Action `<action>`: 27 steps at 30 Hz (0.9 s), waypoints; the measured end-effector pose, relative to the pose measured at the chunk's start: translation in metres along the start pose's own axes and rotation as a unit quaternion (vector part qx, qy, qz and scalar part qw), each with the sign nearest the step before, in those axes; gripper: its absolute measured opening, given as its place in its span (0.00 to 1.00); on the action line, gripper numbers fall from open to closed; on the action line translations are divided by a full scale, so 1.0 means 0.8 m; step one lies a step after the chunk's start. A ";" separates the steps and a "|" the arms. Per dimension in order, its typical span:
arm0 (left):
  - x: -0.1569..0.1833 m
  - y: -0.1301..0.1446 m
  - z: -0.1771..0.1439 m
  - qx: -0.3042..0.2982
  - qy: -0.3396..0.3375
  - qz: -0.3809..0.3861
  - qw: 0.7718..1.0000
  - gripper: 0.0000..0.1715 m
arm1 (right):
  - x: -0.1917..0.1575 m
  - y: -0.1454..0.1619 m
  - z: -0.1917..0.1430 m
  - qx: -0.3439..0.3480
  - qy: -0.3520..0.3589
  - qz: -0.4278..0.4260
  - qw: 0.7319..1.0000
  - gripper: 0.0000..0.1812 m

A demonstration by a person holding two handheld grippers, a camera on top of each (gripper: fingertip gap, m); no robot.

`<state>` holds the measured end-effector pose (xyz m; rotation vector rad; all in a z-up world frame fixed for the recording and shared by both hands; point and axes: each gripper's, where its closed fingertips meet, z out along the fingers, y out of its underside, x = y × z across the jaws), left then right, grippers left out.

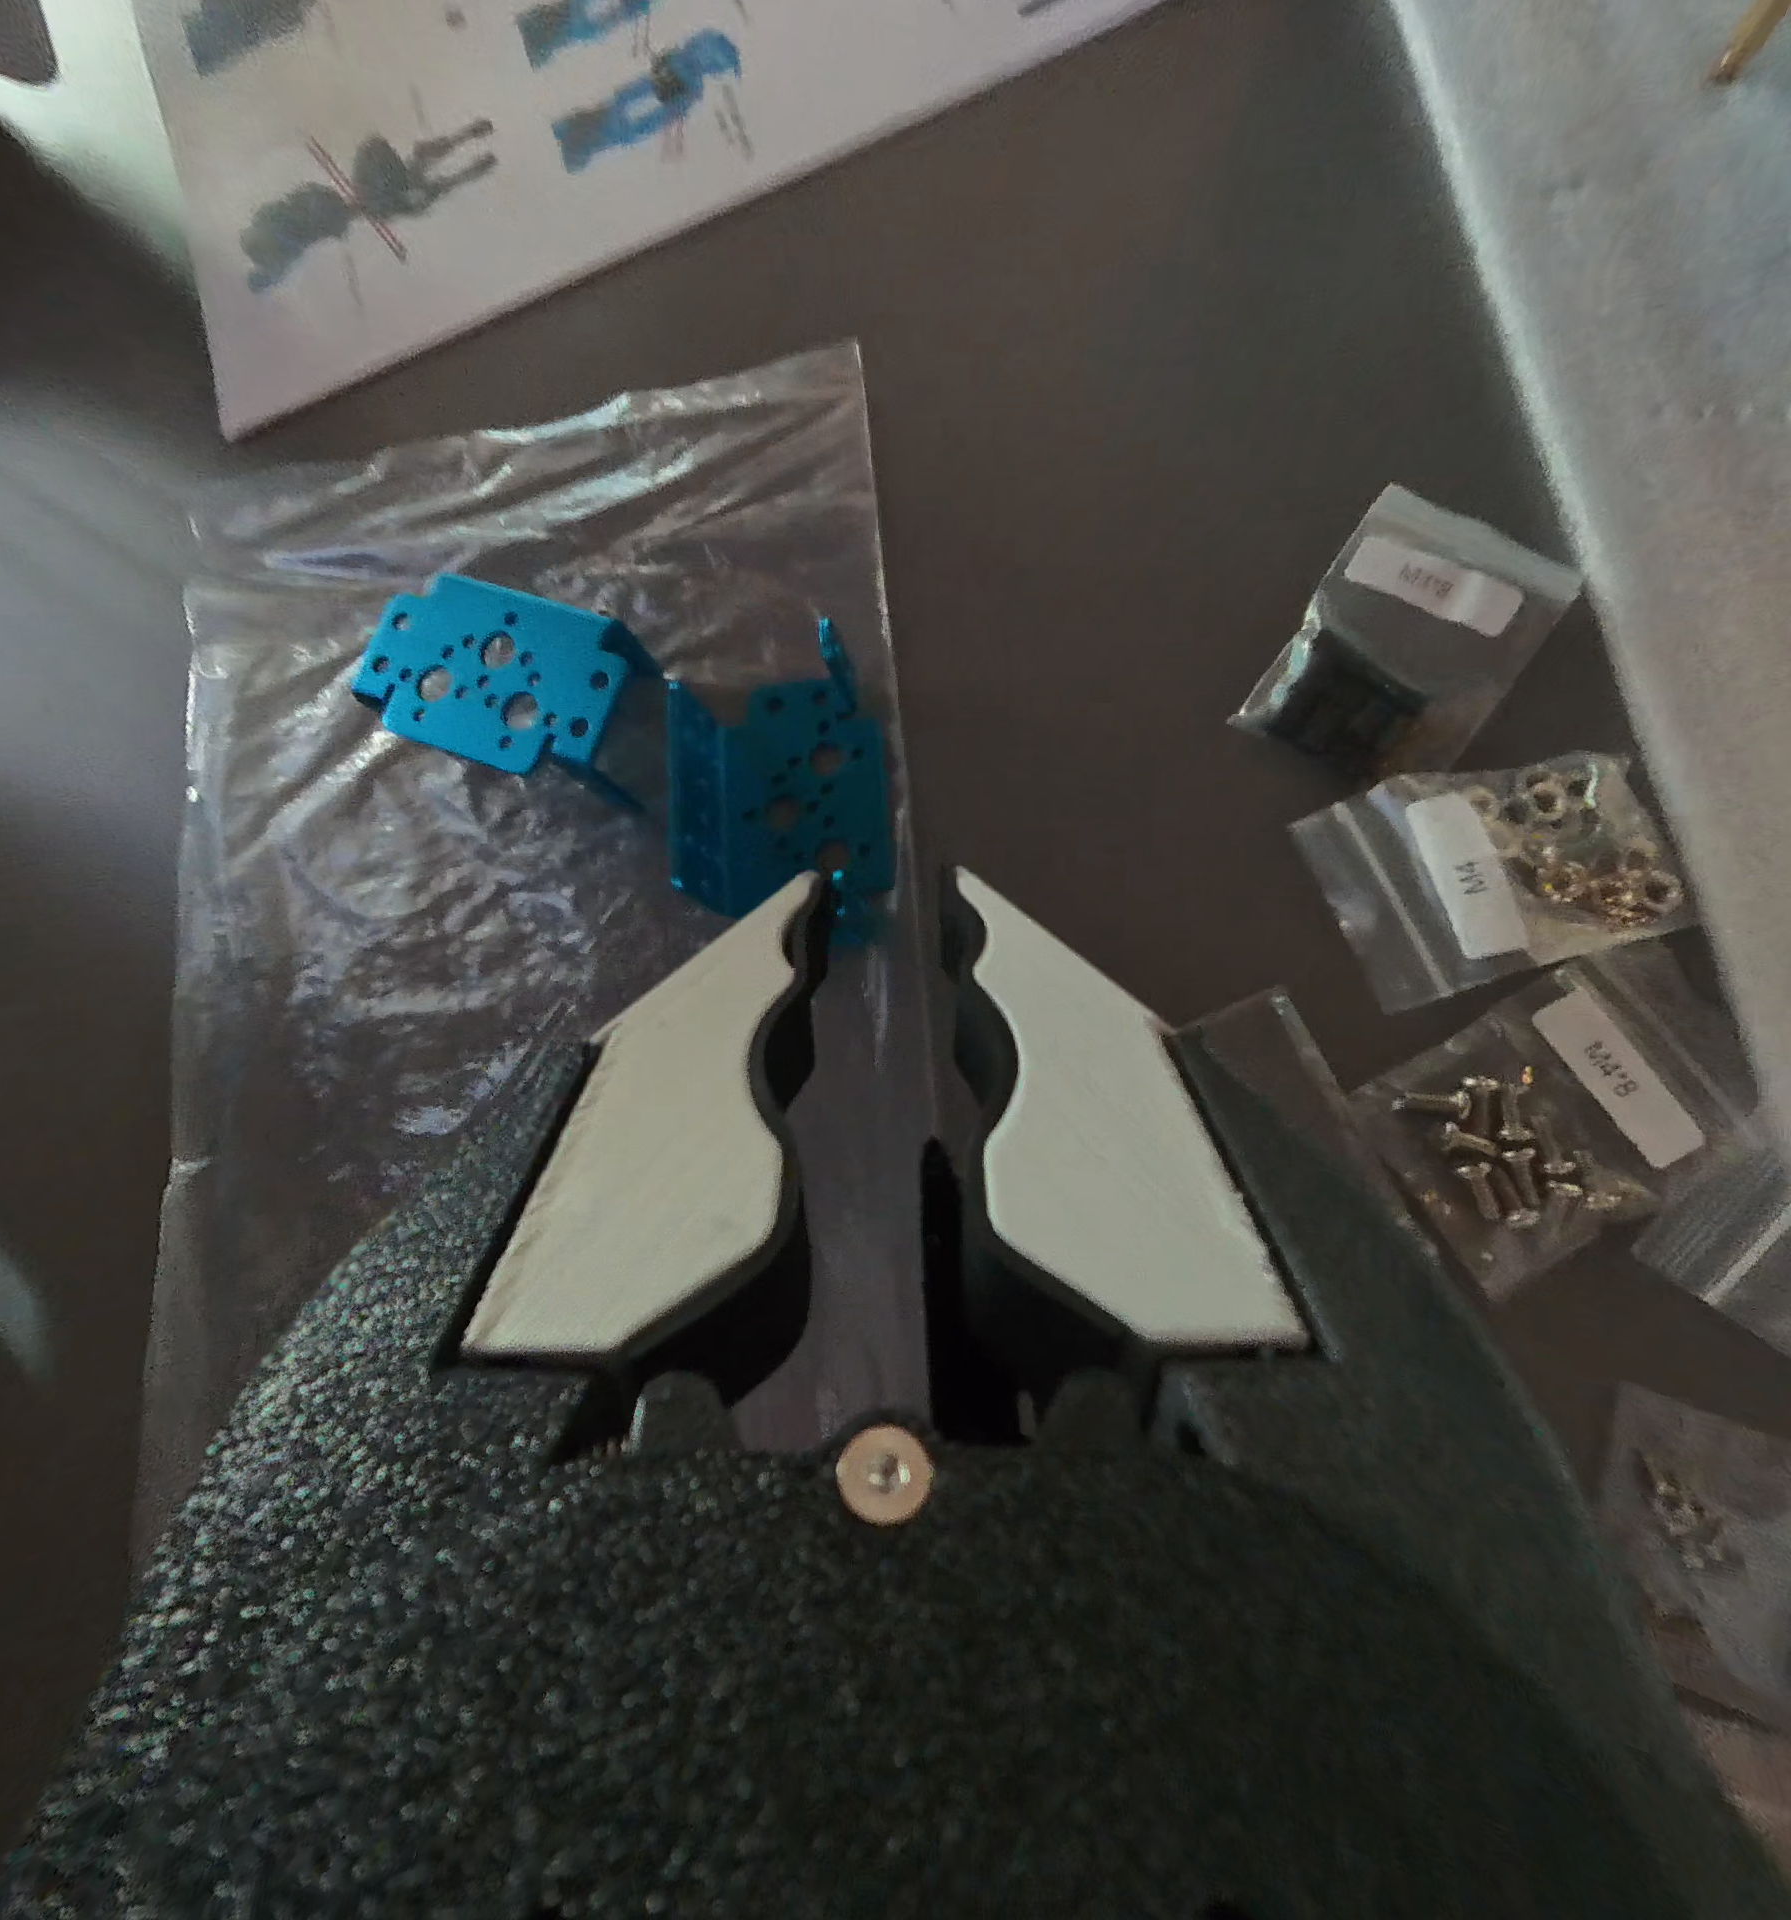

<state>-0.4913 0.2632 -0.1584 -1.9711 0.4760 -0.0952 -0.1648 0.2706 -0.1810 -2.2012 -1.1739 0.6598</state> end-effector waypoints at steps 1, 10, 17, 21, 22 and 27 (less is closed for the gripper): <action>0.000 0.000 0.000 0.002 -0.003 0.003 1.000 0.31 | -0.001 0.001 0.000 0.000 0.003 -0.005 1.000 0.10; 0.000 -0.002 -0.002 0.008 -0.006 0.005 1.000 0.31 | -0.006 -0.019 -0.012 0.002 0.097 -0.123 0.988 0.01; 0.007 -0.005 -0.005 0.018 0.026 -0.004 0.999 0.31 | -0.032 -0.070 -0.045 0.018 0.257 -0.357 0.898 0.01; 0.018 -0.021 -0.019 0.052 0.075 -0.039 0.995 0.31 | -0.078 -0.094 -0.045 0.058 0.272 -0.480 0.832 0.01; 0.024 -0.033 -0.027 0.070 0.091 -0.052 0.992 0.29 | -0.093 -0.097 -0.043 0.076 0.262 -0.512 0.815 0.01; 0.108 -0.096 -0.056 0.131 0.269 -0.073 0.951 0.24 | -0.119 -0.120 -0.040 0.172 0.249 -0.578 0.758 0.01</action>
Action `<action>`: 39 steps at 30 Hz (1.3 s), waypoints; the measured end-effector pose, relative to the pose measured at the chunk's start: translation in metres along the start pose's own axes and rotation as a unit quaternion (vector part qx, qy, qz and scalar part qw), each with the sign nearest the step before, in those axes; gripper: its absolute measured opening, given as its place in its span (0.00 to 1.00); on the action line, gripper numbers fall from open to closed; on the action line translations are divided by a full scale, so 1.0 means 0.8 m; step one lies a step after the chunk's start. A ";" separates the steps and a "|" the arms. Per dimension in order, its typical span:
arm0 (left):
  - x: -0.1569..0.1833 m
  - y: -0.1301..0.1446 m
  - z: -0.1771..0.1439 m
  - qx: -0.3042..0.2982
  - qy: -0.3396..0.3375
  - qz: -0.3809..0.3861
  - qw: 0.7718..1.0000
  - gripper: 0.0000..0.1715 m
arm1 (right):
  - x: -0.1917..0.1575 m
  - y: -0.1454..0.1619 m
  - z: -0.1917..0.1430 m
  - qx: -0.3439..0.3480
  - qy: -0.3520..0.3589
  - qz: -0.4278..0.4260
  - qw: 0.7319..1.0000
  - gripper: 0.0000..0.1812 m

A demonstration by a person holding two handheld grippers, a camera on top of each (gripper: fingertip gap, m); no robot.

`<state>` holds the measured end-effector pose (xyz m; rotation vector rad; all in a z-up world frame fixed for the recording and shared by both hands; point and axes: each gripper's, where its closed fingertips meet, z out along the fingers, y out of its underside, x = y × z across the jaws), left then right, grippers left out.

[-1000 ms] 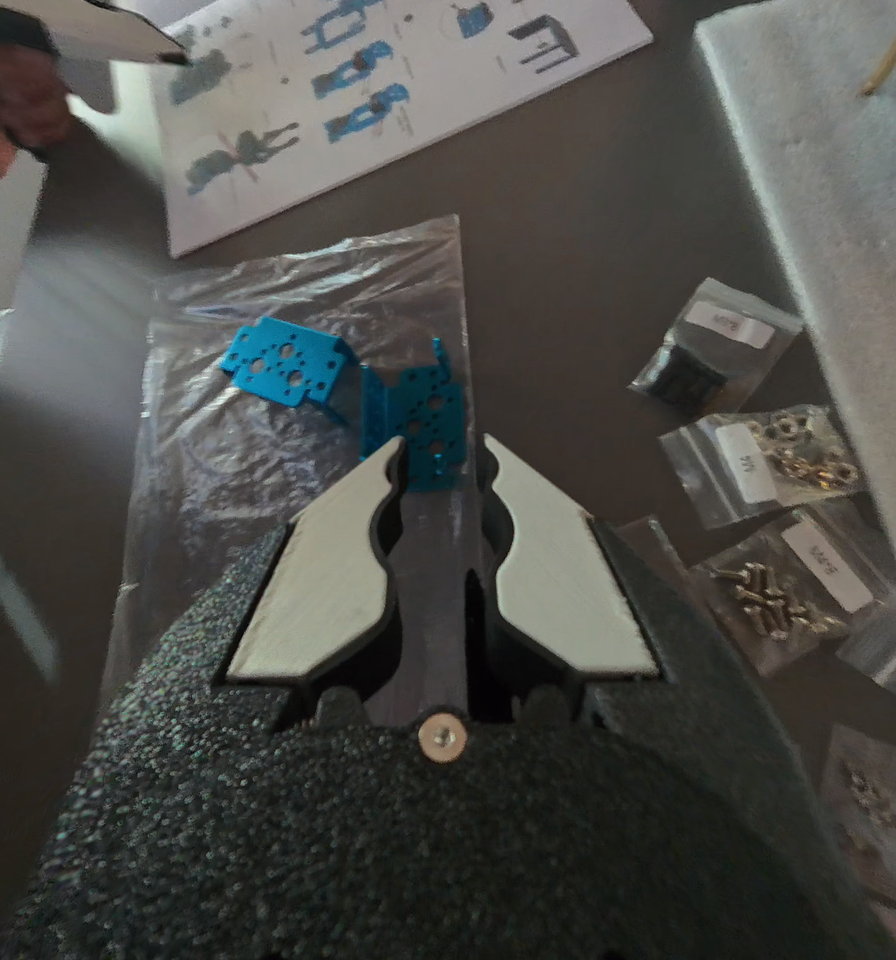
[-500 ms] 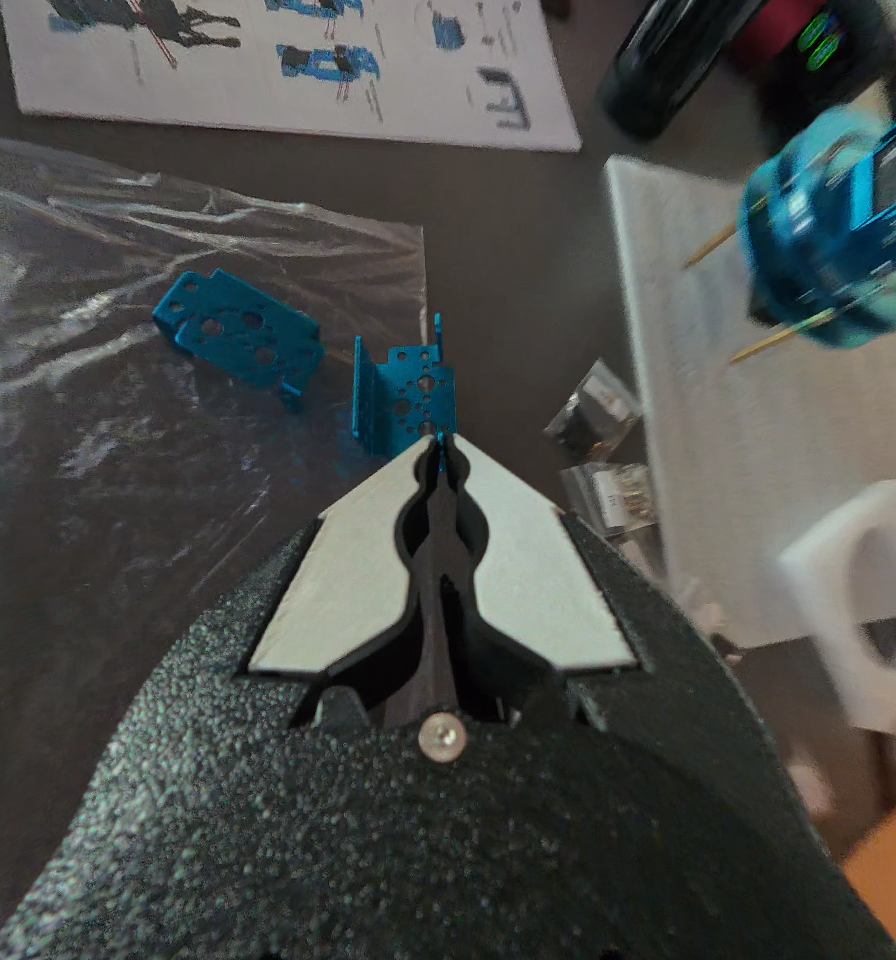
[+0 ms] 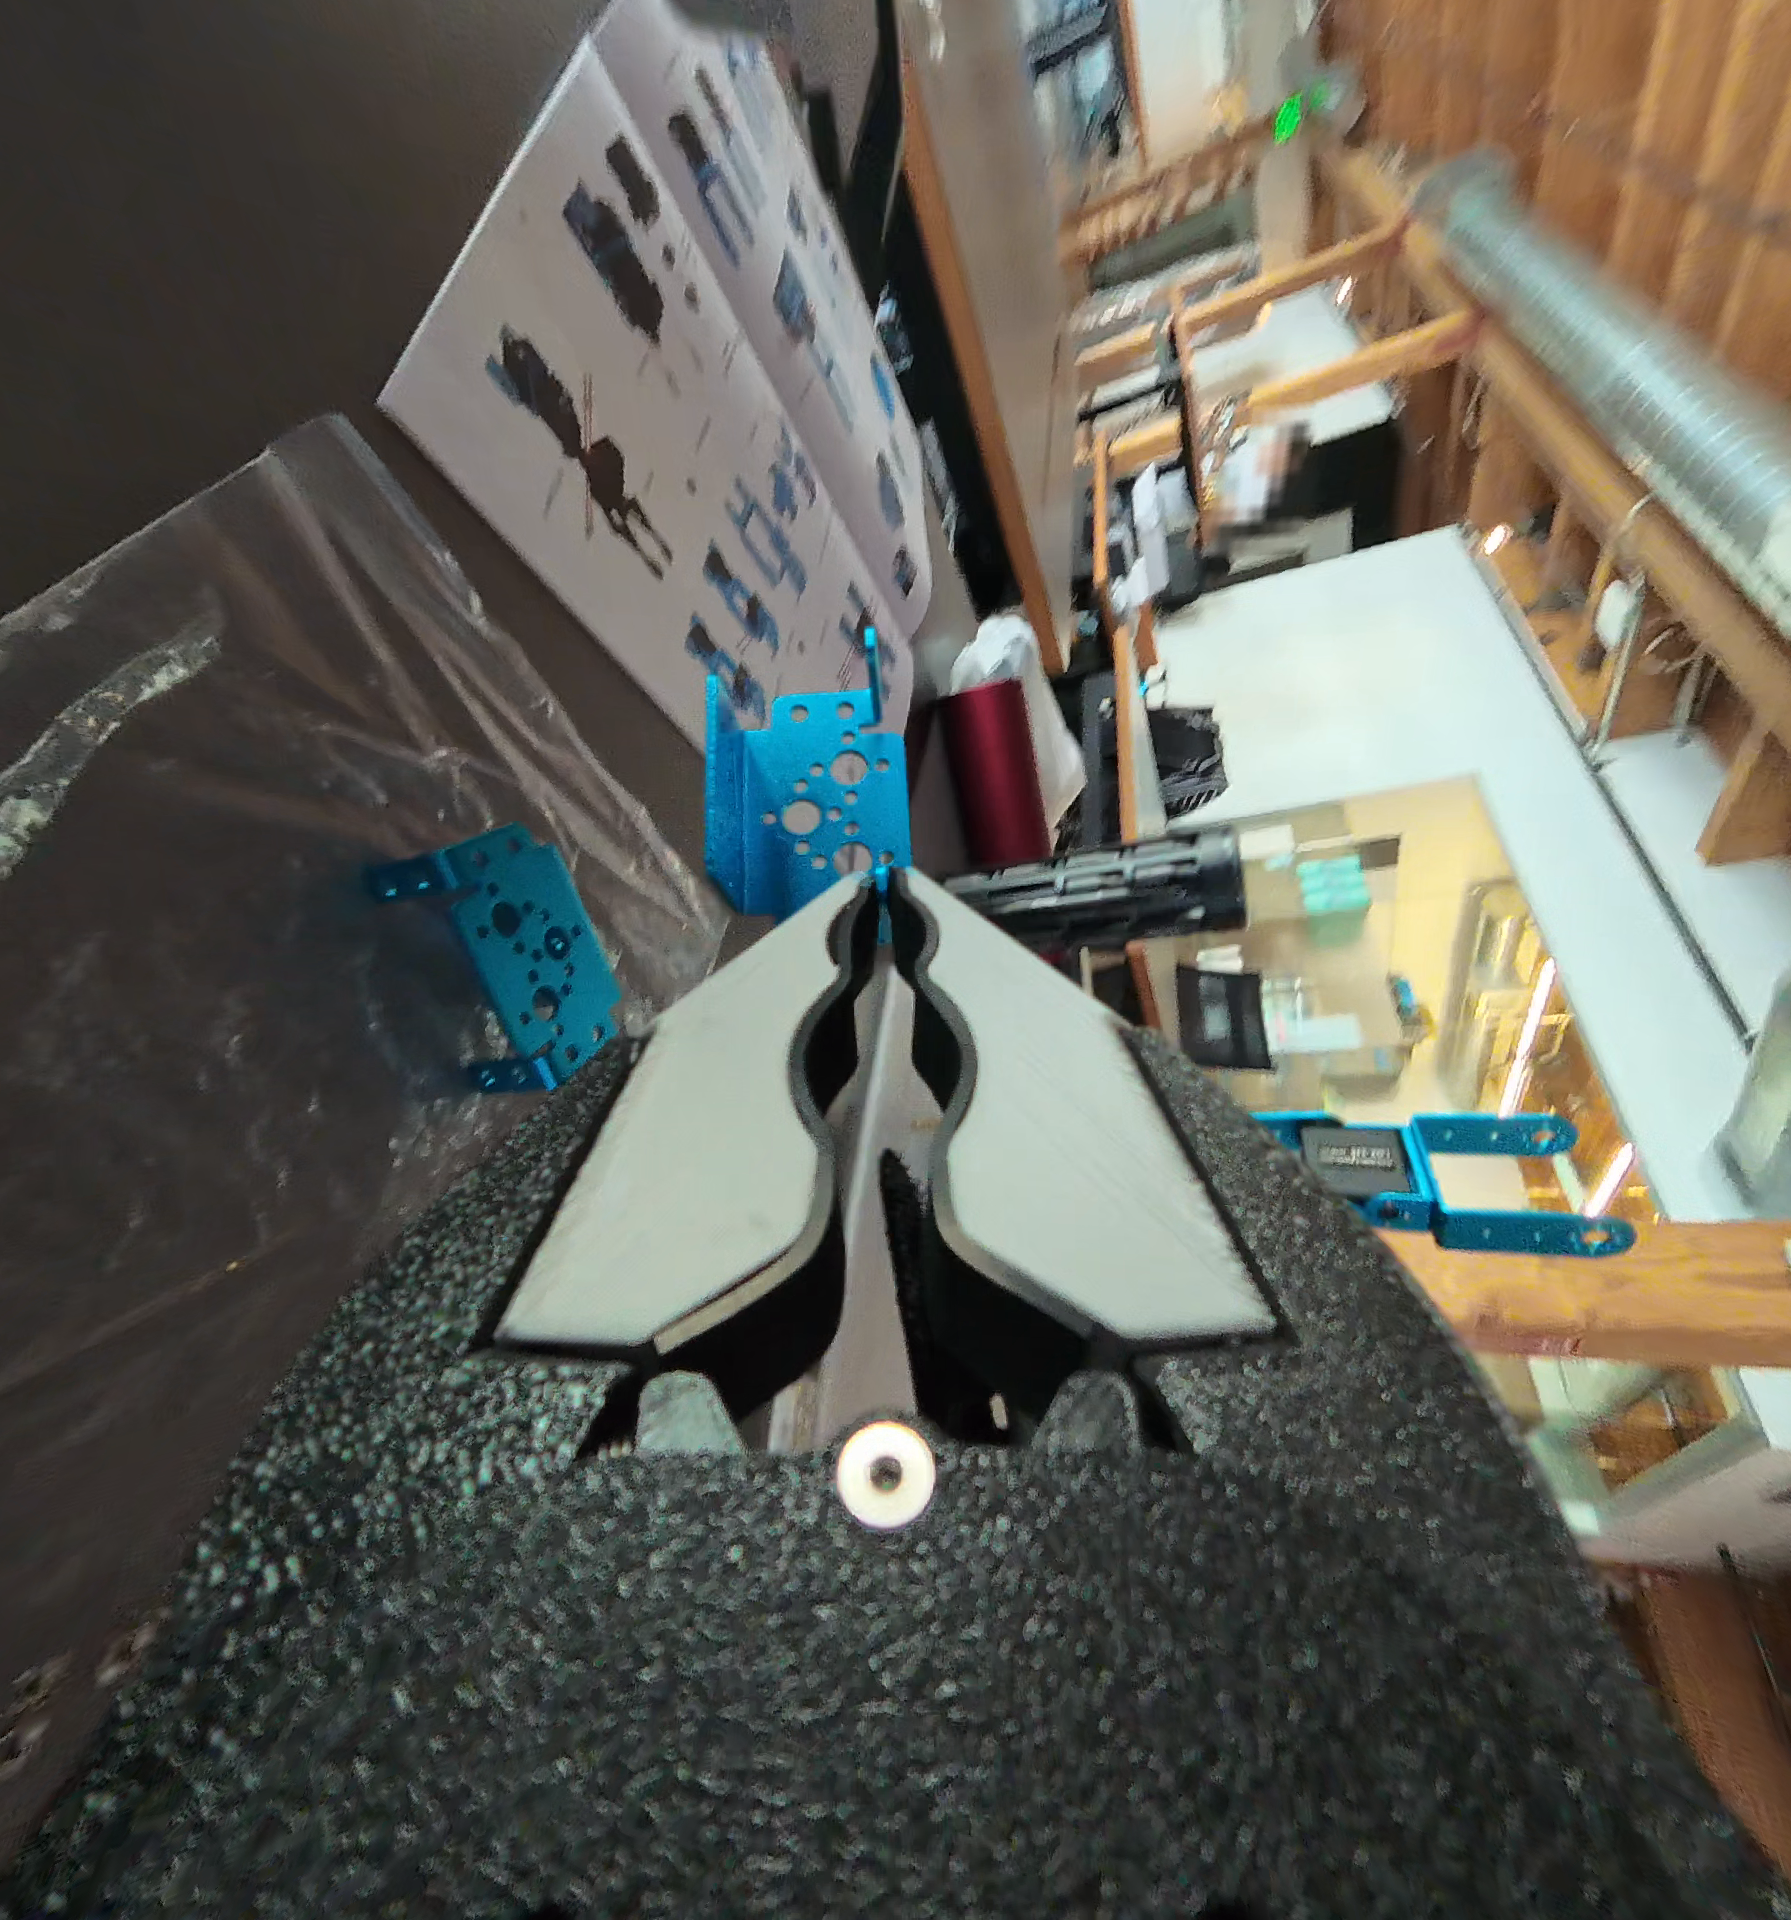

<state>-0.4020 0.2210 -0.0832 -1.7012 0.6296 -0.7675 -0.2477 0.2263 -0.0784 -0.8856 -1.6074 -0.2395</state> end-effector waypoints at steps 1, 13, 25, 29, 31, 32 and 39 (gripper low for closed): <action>0.021 0.000 0.012 -0.009 0.051 -0.007 0.999 0.24 | 0.001 -0.002 0.002 0.022 0.005 -0.001 1.000 0.01; 0.111 0.007 0.117 -0.079 0.225 0.002 0.971 0.19 | -0.011 0.006 -0.003 0.103 -0.010 -0.025 0.994 0.01; 0.117 0.038 0.159 -0.129 0.165 0.097 0.973 0.00 | -0.043 0.047 0.016 0.030 -0.049 -0.010 0.998 0.01; 0.100 0.025 0.153 -0.089 0.126 0.125 0.980 0.05 | -0.034 0.040 0.009 0.044 -0.011 -0.051 0.998 0.01; 0.090 0.029 0.152 -0.099 0.138 0.095 0.981 0.24 | -0.038 0.036 0.006 0.066 -0.009 -0.057 0.996 0.01; 0.088 0.036 0.152 -0.116 0.154 0.085 0.978 0.29 | -0.043 0.034 0.006 0.075 -0.020 -0.054 0.996 0.01; 0.111 0.065 0.156 -0.176 0.213 0.124 0.953 0.27 | -0.055 0.036 0.009 0.085 -0.036 -0.033 0.995 0.01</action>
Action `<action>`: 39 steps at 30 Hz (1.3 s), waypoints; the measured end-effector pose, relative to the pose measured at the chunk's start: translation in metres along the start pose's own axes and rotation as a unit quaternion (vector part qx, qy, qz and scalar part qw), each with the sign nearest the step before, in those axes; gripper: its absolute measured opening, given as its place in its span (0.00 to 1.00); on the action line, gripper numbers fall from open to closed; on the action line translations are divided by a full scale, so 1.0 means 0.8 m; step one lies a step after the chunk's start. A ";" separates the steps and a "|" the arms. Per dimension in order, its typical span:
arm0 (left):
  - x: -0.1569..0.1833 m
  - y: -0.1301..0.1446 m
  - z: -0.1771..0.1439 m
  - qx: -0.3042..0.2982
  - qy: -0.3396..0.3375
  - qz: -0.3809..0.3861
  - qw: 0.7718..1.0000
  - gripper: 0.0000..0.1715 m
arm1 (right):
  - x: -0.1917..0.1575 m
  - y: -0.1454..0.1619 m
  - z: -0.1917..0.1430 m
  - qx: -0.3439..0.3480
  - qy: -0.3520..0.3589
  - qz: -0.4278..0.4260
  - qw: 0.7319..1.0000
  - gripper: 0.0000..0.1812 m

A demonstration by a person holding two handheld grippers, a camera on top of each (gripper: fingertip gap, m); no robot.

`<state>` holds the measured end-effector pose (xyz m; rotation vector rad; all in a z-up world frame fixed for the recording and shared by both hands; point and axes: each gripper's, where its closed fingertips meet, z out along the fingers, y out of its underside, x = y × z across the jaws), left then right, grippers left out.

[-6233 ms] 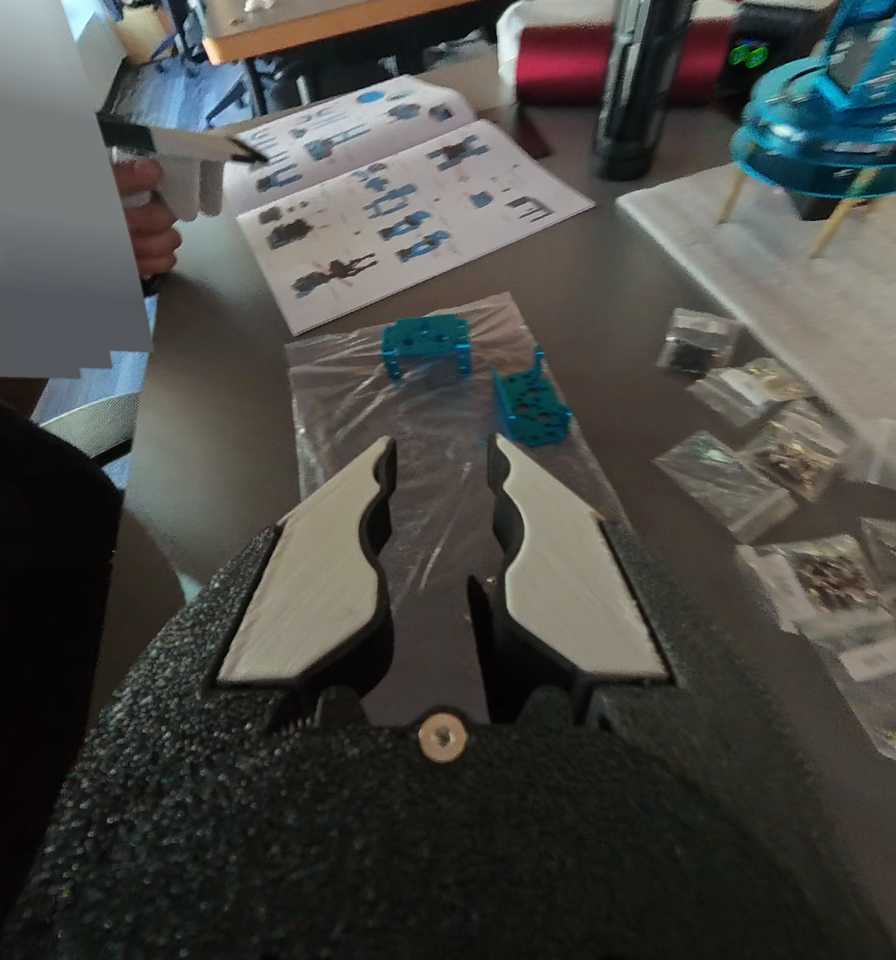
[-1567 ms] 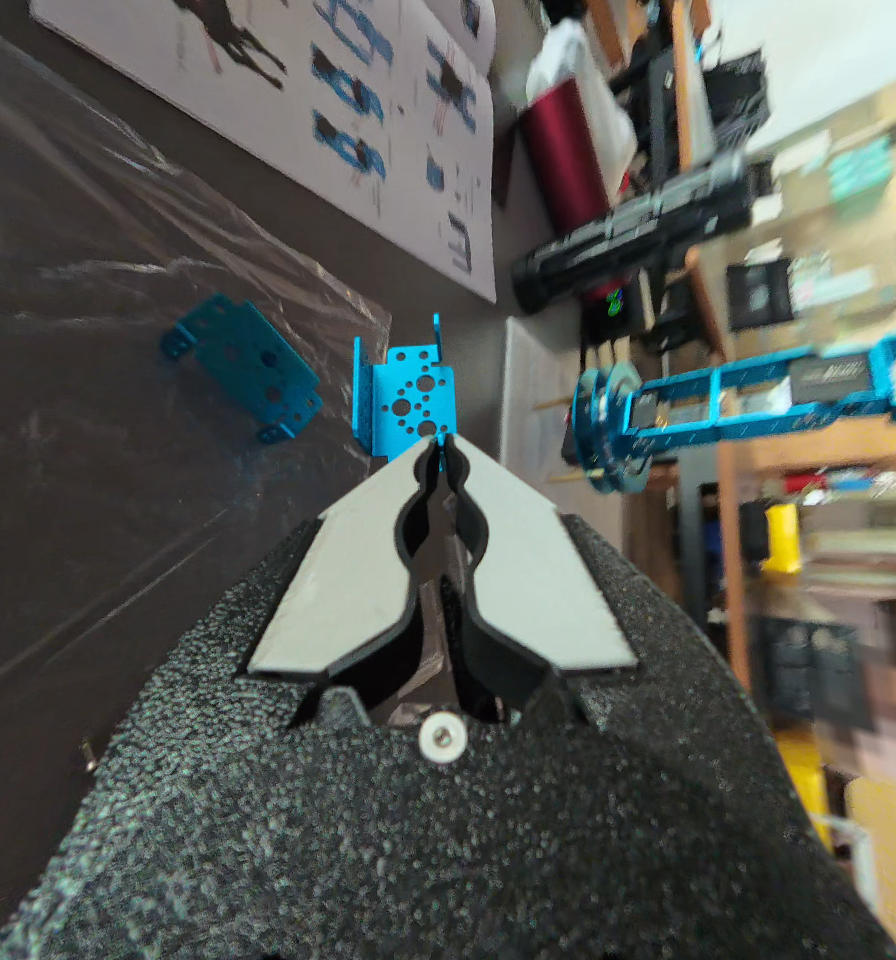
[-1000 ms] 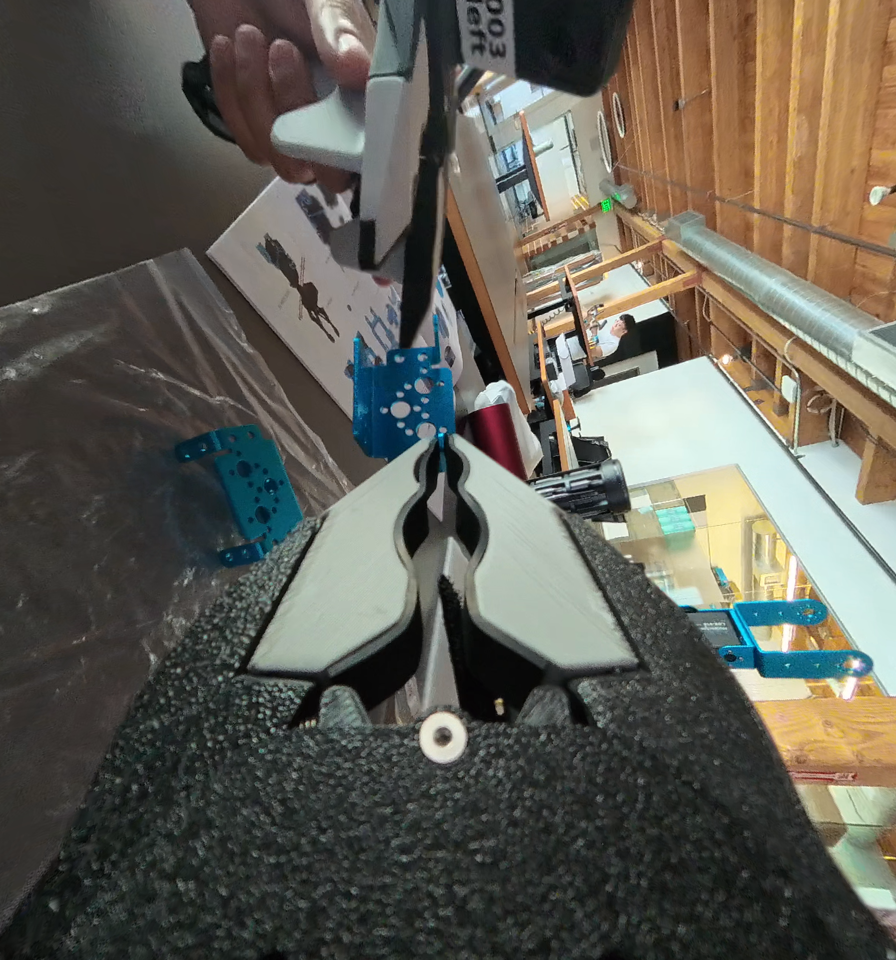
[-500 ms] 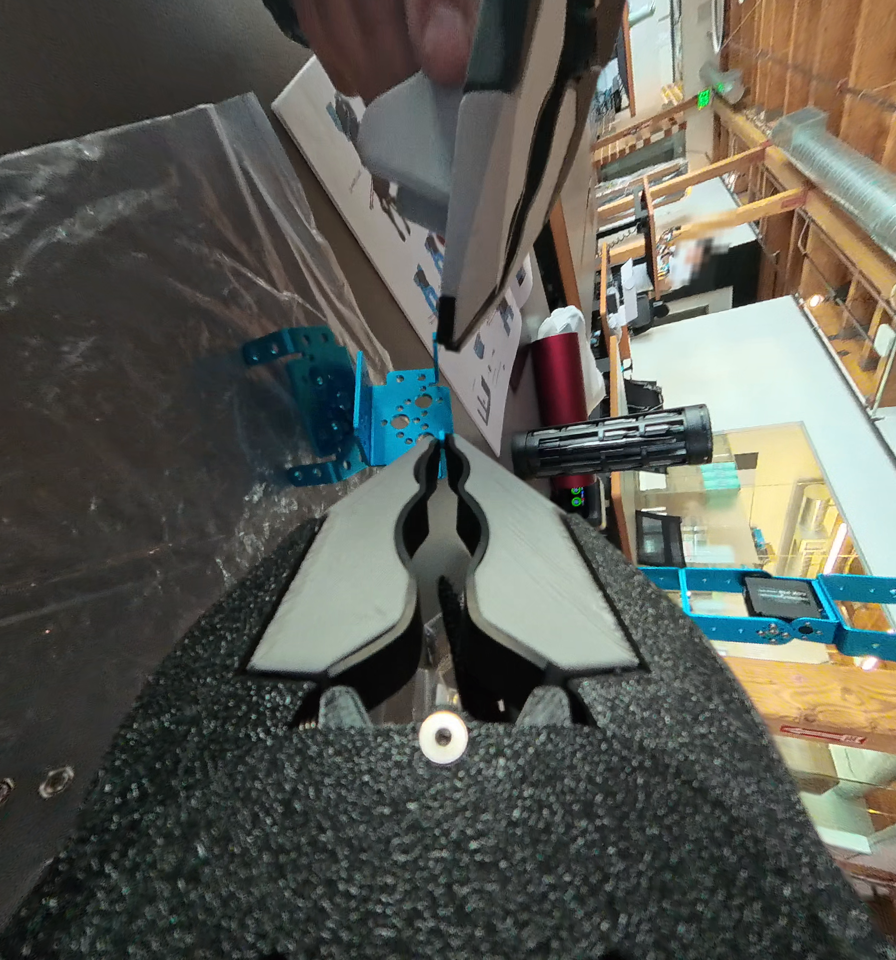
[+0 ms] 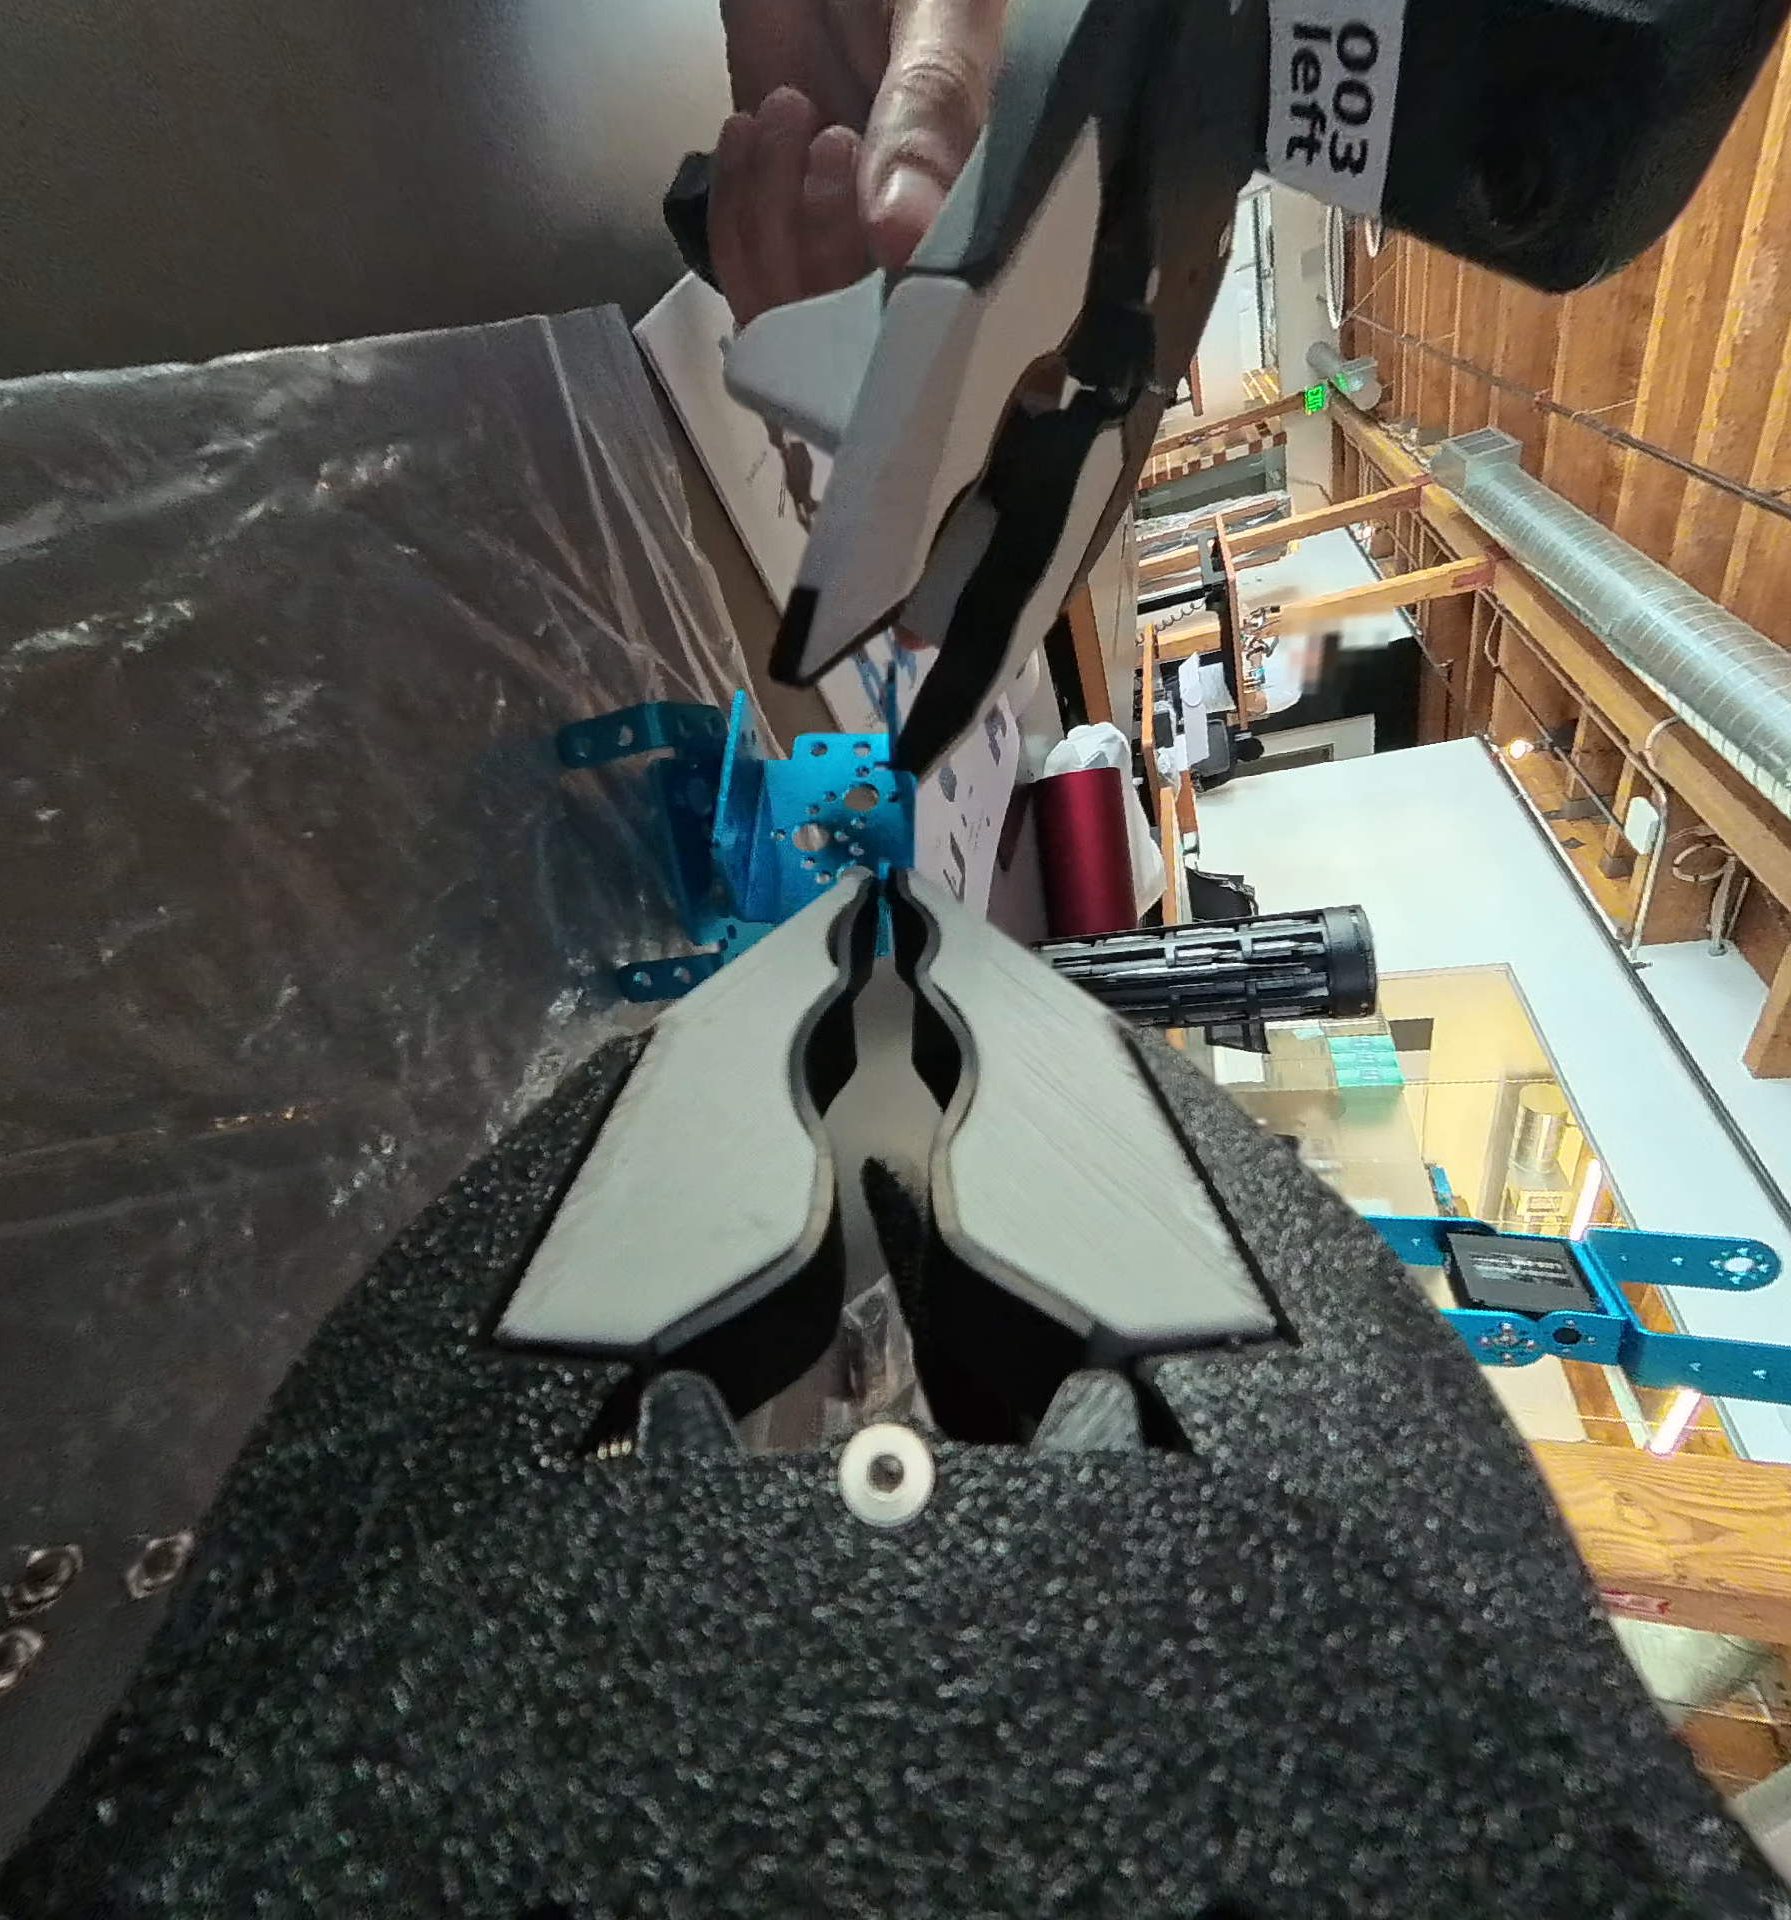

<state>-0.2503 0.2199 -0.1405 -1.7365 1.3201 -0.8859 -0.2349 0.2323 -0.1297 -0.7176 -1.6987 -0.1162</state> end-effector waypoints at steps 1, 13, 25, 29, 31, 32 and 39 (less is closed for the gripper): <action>0.000 0.000 0.001 -0.001 -0.007 0.007 1.000 0.25 | -0.001 0.001 0.000 -0.003 -0.002 0.005 1.000 0.01; -0.016 0.003 -0.004 0.010 -0.097 0.034 0.995 0.05 | -0.009 0.020 -0.001 -0.062 -0.049 0.147 0.986 0.18; -0.010 0.000 -0.006 -0.002 -0.203 0.133 0.970 0.04 | -0.021 0.007 -0.006 -0.072 -0.219 0.548 0.804 0.30; -0.013 0.000 -0.006 -0.009 -0.230 0.166 0.959 0.05 | -0.014 0.019 0.003 -0.089 -0.189 0.565 0.798 0.13; -0.010 -0.001 -0.005 -0.004 -0.228 0.168 0.959 0.05 | -0.005 0.026 0.004 -0.084 -0.169 0.563 0.805 0.07; -0.010 -0.002 -0.006 0.001 -0.229 0.167 0.959 0.05 | -0.002 0.025 0.005 -0.079 -0.166 0.567 0.803 0.07; -0.019 -0.010 -0.012 0.021 -0.248 0.186 0.950 0.04 | -0.001 0.043 0.024 -0.109 -0.135 0.497 0.850 0.04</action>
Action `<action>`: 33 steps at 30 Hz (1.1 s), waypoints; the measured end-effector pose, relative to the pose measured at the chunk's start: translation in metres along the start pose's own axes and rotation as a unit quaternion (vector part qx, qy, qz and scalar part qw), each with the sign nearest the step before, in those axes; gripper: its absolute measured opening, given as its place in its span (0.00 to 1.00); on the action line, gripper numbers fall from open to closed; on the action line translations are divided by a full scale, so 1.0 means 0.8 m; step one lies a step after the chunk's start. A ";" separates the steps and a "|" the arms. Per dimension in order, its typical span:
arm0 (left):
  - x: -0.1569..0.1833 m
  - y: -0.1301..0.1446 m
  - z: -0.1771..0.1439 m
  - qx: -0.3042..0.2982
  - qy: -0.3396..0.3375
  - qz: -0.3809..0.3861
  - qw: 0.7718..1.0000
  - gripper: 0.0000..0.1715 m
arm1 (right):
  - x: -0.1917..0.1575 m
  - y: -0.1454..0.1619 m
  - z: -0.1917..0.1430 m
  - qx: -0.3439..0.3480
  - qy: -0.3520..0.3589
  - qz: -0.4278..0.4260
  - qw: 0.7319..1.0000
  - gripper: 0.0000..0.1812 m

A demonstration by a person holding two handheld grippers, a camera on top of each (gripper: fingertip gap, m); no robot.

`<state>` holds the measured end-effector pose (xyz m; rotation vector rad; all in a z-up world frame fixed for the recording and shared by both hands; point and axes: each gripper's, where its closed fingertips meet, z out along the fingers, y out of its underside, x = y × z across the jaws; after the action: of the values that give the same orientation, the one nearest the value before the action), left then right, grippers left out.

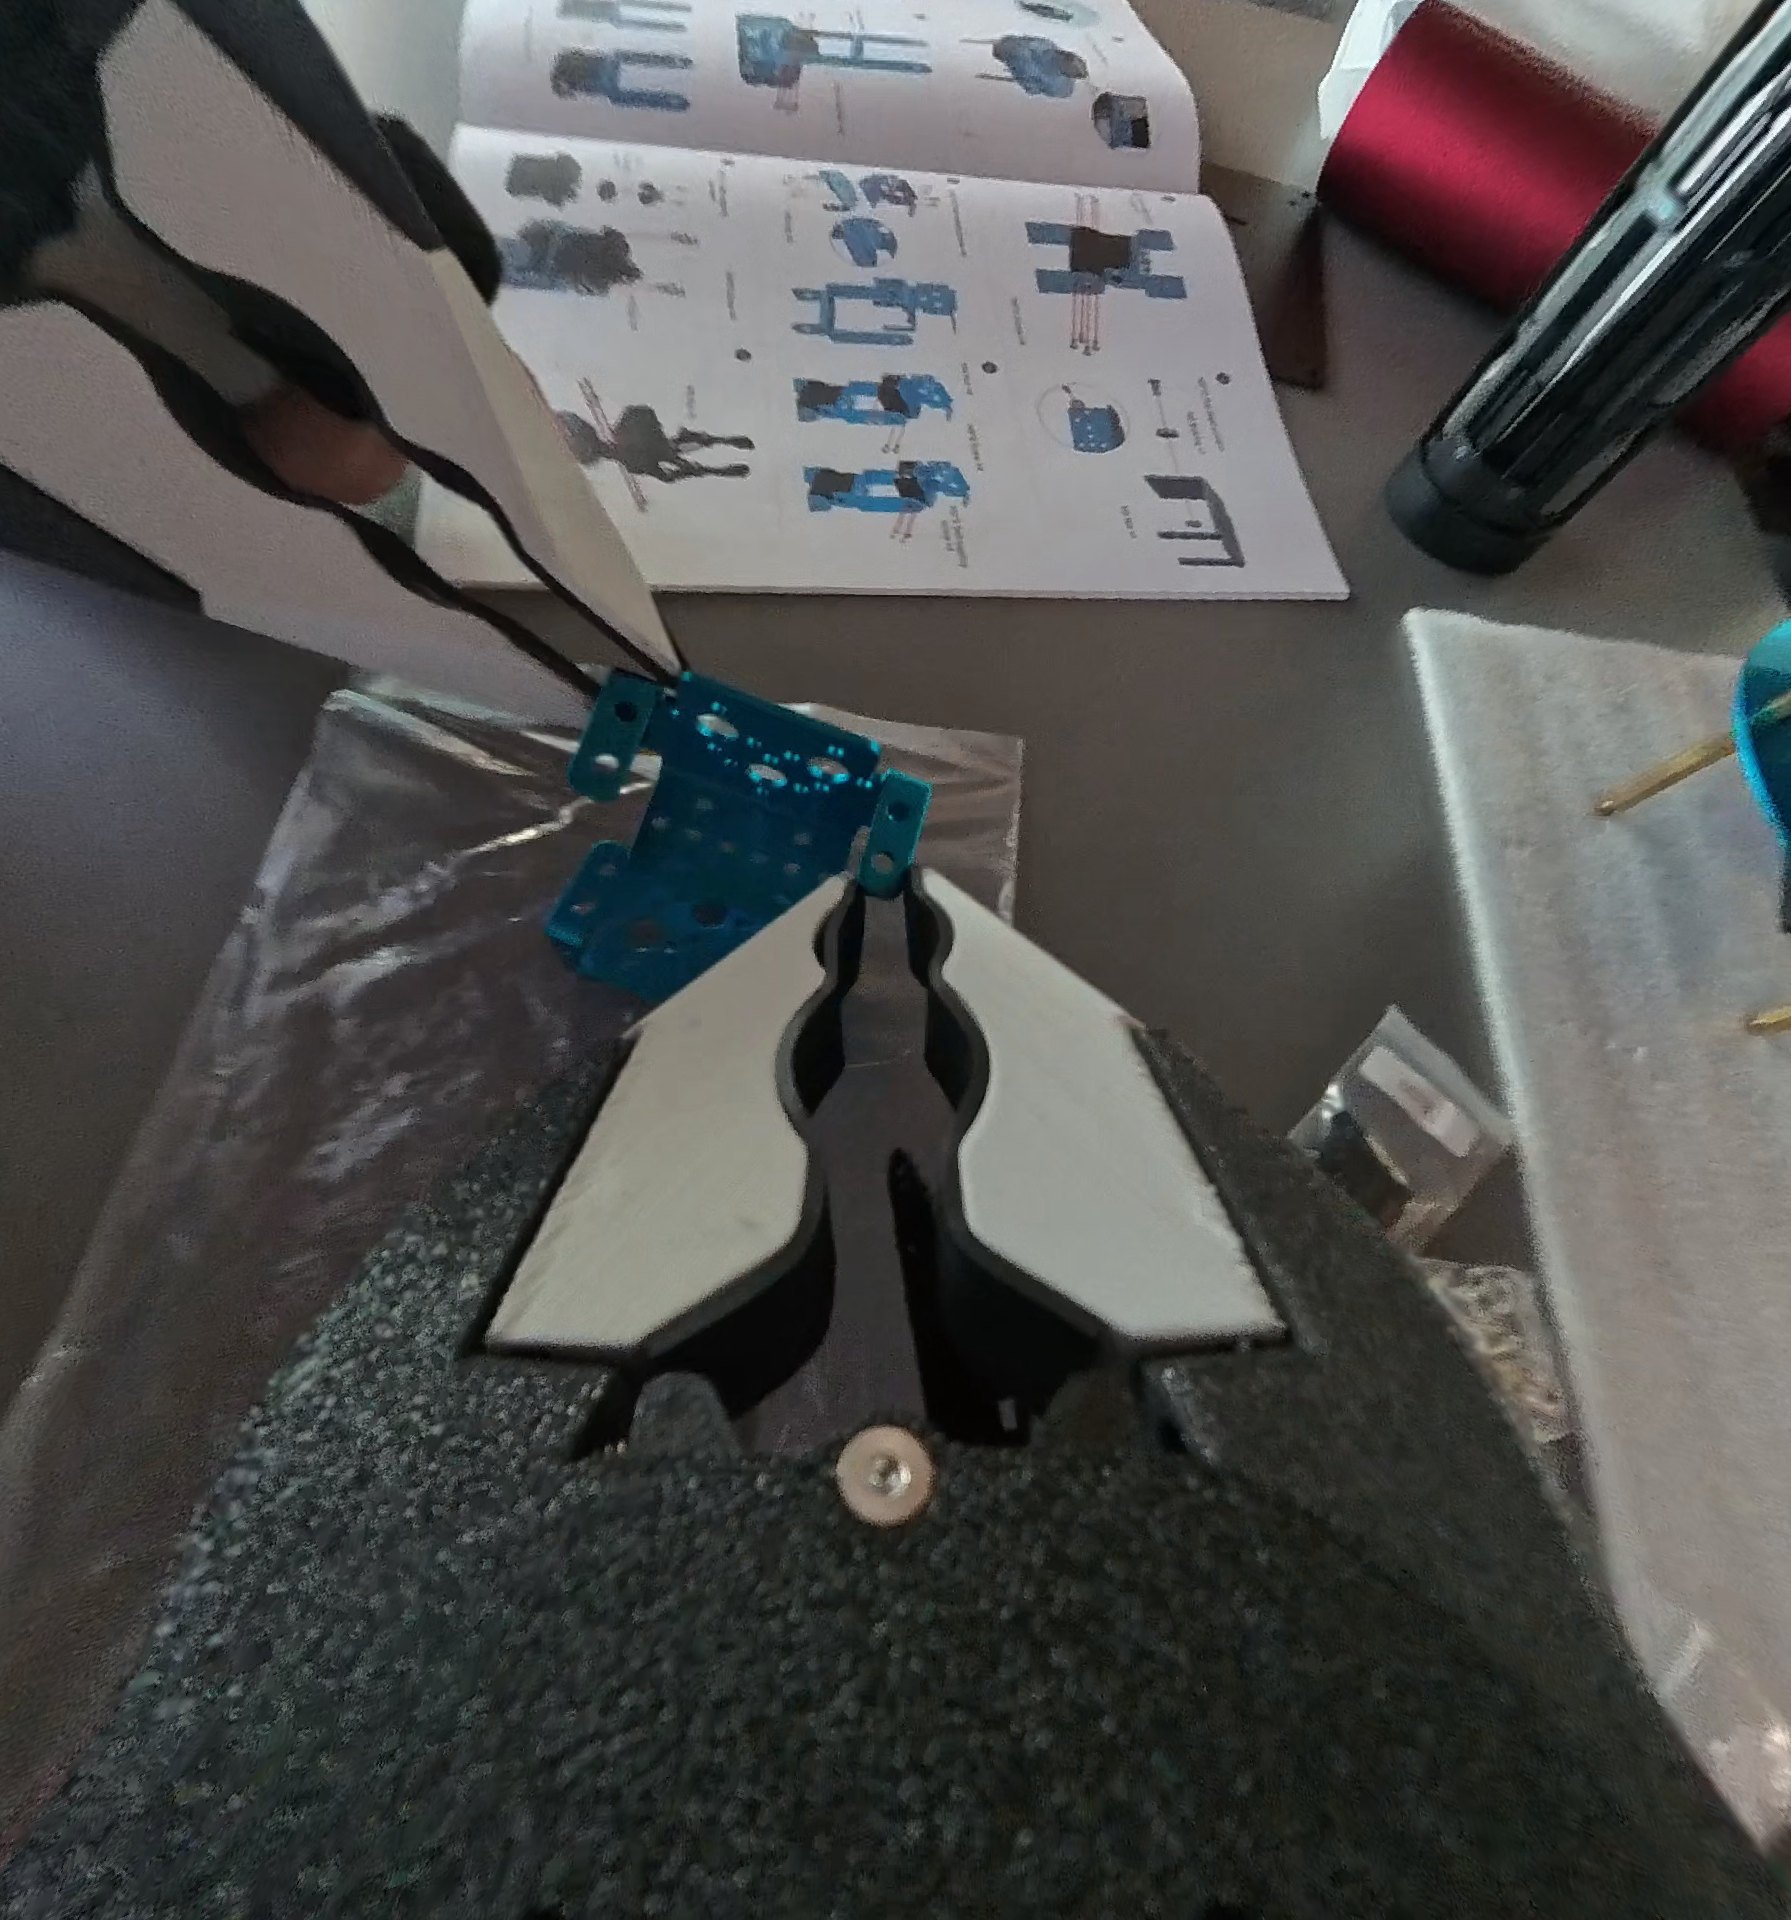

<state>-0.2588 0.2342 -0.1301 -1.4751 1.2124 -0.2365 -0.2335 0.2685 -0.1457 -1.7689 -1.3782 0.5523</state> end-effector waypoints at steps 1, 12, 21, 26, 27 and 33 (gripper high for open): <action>0.000 0.005 0.002 -0.007 0.001 0.001 1.000 0.04 | 0.002 0.002 0.001 -0.008 0.008 -0.006 1.000 0.04; 0.016 0.012 0.001 -0.028 0.030 0.006 0.999 0.04 | -0.018 0.010 -0.025 -0.027 -0.017 0.026 0.999 0.00; 0.021 0.008 -0.001 -0.034 0.030 0.023 0.999 0.04 | -0.015 0.019 -0.015 -0.028 -0.026 0.034 0.999 0.00; 0.021 0.007 -0.001 -0.037 0.036 0.003 0.999 0.07 | -0.016 0.018 -0.016 -0.026 -0.030 0.042 0.998 0.05; 0.023 0.007 -0.003 -0.037 0.041 -0.007 0.998 0.10 | -0.015 0.019 -0.017 -0.027 -0.029 0.041 0.998 0.08; 0.022 0.006 -0.020 -0.039 0.064 -0.025 0.997 0.15 | -0.020 0.012 -0.022 0.004 -0.034 0.023 0.999 0.13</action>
<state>-0.2651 0.2117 -0.1371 -1.5781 1.3003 -0.3251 -0.2196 0.2466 -0.1452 -1.7941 -1.3830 0.6471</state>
